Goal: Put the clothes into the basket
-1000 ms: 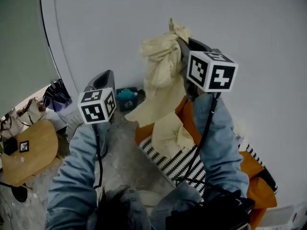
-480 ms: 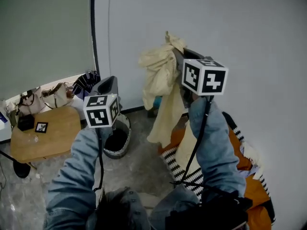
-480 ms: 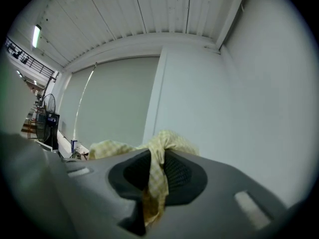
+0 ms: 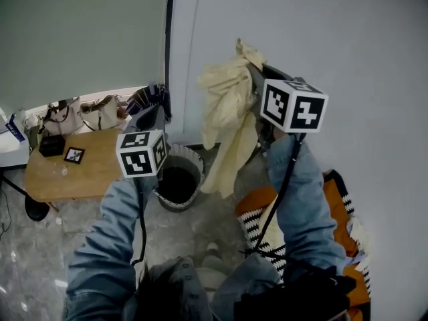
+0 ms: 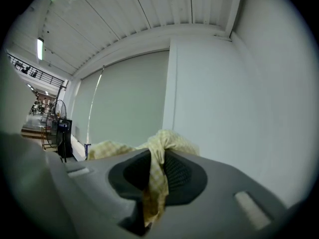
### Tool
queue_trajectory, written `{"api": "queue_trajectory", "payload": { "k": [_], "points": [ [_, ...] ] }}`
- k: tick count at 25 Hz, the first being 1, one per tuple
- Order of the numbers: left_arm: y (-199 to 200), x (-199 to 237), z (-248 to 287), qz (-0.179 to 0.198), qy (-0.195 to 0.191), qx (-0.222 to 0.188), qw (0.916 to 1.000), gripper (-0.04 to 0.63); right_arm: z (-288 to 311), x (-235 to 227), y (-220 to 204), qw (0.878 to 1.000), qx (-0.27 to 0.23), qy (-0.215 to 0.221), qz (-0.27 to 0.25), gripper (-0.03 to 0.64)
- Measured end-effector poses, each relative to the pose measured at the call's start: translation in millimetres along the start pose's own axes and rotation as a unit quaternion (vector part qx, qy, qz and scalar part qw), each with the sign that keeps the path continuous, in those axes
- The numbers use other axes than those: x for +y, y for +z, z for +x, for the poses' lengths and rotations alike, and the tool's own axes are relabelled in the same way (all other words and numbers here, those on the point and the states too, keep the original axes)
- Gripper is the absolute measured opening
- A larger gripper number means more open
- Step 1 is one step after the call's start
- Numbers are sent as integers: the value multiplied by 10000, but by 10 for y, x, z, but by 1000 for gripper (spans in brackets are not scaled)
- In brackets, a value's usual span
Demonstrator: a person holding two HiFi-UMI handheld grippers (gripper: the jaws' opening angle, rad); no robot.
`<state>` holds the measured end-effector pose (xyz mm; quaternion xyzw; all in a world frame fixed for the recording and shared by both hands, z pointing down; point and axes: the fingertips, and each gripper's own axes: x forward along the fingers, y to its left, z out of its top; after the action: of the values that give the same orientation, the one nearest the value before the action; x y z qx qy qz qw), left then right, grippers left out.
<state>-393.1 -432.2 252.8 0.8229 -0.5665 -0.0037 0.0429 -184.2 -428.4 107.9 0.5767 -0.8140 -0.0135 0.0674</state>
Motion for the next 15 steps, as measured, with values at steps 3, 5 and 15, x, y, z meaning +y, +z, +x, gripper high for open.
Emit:
{"api": "queue_trajectory", "payload": {
  "k": [3, 5, 15],
  "points": [
    [-104, 154, 2, -31, 199, 60, 9998, 2, 189, 126, -89, 9997, 32, 226, 55, 55],
    [-130, 252, 59, -76, 349, 77, 9993, 2, 358, 198, -143, 9991, 82, 411, 79, 55],
    [-373, 652, 291, -105, 1003, 331, 9944, 2, 1276, 718, -664, 9867, 504, 1489, 416, 55]
  ]
}}
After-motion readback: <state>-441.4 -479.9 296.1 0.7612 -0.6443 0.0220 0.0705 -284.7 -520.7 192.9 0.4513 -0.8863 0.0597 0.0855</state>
